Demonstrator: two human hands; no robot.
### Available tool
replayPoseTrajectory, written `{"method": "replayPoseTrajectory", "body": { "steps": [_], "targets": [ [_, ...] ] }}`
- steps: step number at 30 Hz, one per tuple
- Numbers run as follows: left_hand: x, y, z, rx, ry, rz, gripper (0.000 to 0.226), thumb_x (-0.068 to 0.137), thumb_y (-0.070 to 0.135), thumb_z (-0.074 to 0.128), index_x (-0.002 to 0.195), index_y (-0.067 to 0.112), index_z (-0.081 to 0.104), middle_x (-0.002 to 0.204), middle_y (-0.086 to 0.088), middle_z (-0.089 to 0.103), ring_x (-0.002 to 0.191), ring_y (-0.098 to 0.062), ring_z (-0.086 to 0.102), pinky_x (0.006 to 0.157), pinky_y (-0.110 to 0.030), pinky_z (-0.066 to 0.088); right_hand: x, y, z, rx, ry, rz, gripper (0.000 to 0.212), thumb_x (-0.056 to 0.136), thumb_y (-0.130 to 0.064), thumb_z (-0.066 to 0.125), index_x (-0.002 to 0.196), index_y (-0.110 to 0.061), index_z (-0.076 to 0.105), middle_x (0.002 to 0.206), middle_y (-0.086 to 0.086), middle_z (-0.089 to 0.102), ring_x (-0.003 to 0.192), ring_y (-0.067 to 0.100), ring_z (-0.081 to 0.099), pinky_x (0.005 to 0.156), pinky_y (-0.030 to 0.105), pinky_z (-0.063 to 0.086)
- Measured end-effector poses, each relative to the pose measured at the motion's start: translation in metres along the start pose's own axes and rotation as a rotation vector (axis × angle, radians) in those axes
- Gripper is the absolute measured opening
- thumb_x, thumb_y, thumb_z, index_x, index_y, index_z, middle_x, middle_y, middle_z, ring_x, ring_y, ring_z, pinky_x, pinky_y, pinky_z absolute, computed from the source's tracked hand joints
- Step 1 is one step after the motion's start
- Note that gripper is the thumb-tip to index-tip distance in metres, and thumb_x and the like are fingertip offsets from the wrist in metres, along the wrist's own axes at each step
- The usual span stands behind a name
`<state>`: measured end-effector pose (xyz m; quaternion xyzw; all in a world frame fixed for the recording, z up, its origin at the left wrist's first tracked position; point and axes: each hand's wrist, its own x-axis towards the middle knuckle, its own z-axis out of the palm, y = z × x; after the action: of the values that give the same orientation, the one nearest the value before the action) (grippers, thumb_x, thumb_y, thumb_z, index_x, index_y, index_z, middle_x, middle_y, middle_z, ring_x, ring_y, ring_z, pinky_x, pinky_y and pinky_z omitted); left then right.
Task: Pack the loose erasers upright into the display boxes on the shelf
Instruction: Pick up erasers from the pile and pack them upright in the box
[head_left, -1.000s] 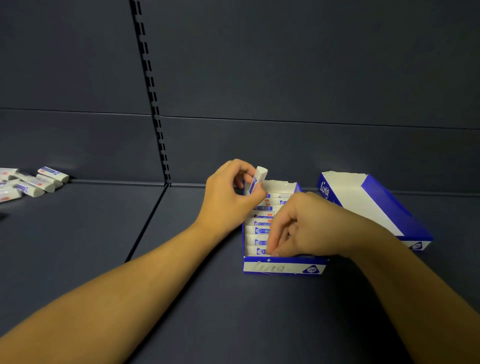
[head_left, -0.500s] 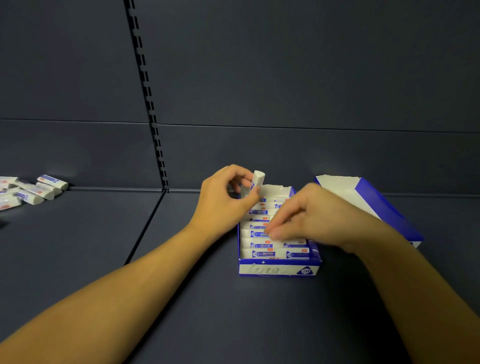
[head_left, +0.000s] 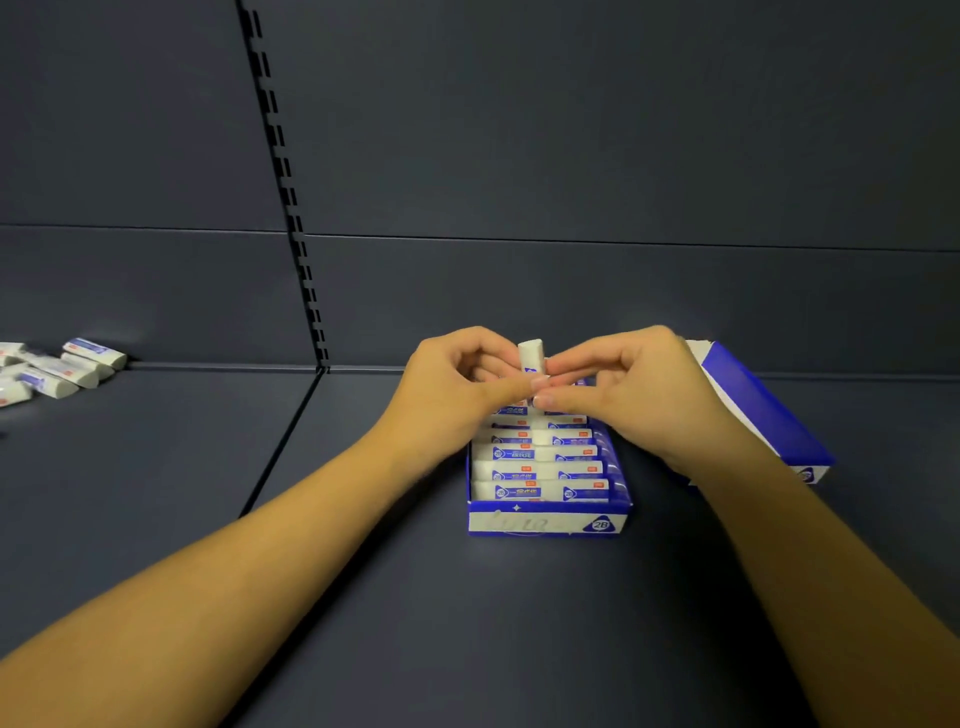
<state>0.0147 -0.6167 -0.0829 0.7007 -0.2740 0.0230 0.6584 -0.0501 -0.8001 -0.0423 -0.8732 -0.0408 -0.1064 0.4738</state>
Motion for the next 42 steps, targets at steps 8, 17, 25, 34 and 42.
{"method": "replayPoseTrajectory", "body": {
  "steps": [8,17,25,34,42],
  "targets": [
    [0.001,0.006,-0.010,-0.017,-0.073,-0.008,0.012,0.094,0.008,0.065,0.092,0.002,0.075,0.082,-0.006,0.076,0.067,-0.008,0.066,0.062,-0.017,0.048,-0.001,0.000,-0.004,0.217,-0.076,0.171,0.024,0.085,-0.010,0.076,0.109,-0.008,0.073,0.084,0.003,0.077,0.058,0.004,0.068,0.046,0.015,0.046],
    [0.003,0.001,-0.009,-0.005,-0.086,-0.012,0.013,0.088,0.013,0.072,0.094,0.002,0.075,0.087,-0.011,0.077,0.086,-0.027,0.074,0.069,-0.027,0.054,-0.003,-0.005,-0.004,0.277,-0.109,0.198,0.022,0.091,-0.008,0.068,0.111,0.000,0.071,0.063,-0.004,0.071,0.044,0.002,0.059,0.039,0.011,0.040],
    [0.003,-0.006,-0.018,0.332,-0.103,0.062,0.005,0.089,0.018,0.076,0.085,0.022,0.076,0.080,0.007,0.075,0.075,-0.012,0.068,0.073,-0.029,0.054,-0.006,-0.006,-0.021,0.041,-0.168,0.193,0.010,0.087,-0.005,0.073,0.096,-0.008,0.076,0.058,-0.005,0.070,0.045,0.002,0.059,0.042,0.015,0.040],
    [0.004,-0.012,-0.021,0.604,-0.180,0.217,0.003,0.087,0.021,0.077,0.087,0.023,0.078,0.083,0.011,0.070,0.077,-0.010,0.062,0.068,-0.014,0.044,-0.010,-0.027,-0.025,-0.551,-0.565,0.057,0.013,0.082,-0.027,0.081,0.095,-0.026,0.079,0.046,-0.027,0.056,0.064,-0.010,0.062,0.054,0.010,0.044],
    [0.003,-0.012,-0.021,0.590,-0.173,0.199,0.002,0.089,0.020,0.076,0.089,0.021,0.078,0.085,0.011,0.070,0.077,-0.010,0.063,0.067,-0.016,0.047,-0.007,-0.026,-0.022,-0.689,-0.659,0.088,0.015,0.084,-0.034,0.077,0.095,-0.030,0.068,0.115,-0.011,0.070,0.110,0.009,0.064,0.065,0.011,0.051]
  ]
}}
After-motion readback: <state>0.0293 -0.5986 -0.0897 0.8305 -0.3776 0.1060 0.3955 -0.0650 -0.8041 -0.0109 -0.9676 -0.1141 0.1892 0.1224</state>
